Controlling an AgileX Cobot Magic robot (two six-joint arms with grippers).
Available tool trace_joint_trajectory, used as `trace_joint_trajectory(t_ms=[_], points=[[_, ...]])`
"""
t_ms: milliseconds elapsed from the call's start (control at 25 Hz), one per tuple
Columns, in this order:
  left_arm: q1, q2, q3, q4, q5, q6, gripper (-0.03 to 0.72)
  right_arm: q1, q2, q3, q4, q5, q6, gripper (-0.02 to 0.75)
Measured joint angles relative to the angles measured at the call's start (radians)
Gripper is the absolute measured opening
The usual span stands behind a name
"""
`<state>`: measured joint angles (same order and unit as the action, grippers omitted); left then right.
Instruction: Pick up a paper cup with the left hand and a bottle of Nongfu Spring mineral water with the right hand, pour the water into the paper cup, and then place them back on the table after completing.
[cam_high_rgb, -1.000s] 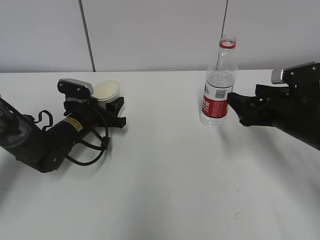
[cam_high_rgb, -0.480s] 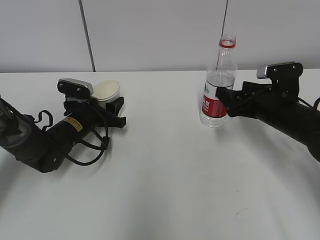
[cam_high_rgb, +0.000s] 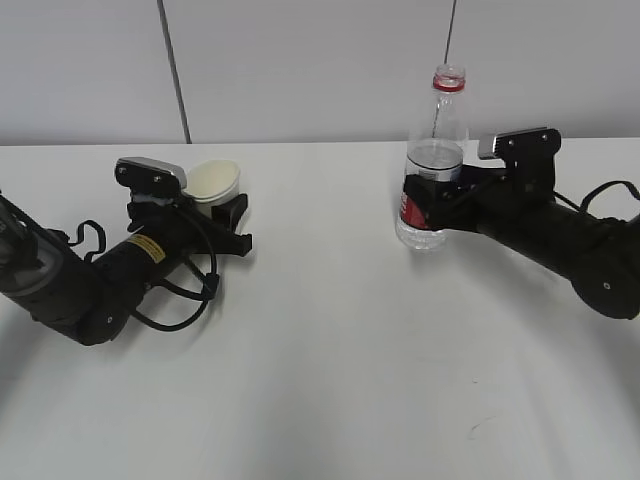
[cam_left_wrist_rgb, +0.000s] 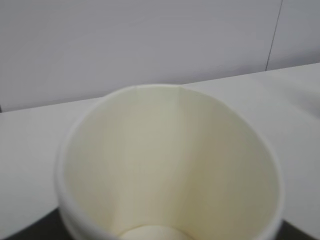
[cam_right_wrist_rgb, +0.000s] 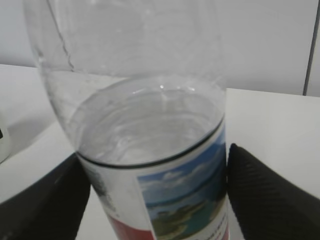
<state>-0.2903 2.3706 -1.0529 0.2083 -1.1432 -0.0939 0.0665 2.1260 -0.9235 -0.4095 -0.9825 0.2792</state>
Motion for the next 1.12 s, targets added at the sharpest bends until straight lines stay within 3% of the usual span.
trace_joint_trajectory(t_ms=[440, 720, 1120], points=[[0.0, 0.0, 0.0, 0.0, 0.0, 0.0, 0.363, 0.0, 0.096, -0.148, -0.041, -0.001, 0.042, 0.619], [0.0, 0.0, 0.0, 0.0, 0.0, 0.0, 0.363, 0.0, 0.099, -0.157, -0.043, 0.018, 0.048, 0.609], [0.0, 0.0, -0.001, 0.0, 0.0, 0.0, 0.363, 0.0, 0.101, -0.162, -0.058, 0.097, 0.07, 0.663]])
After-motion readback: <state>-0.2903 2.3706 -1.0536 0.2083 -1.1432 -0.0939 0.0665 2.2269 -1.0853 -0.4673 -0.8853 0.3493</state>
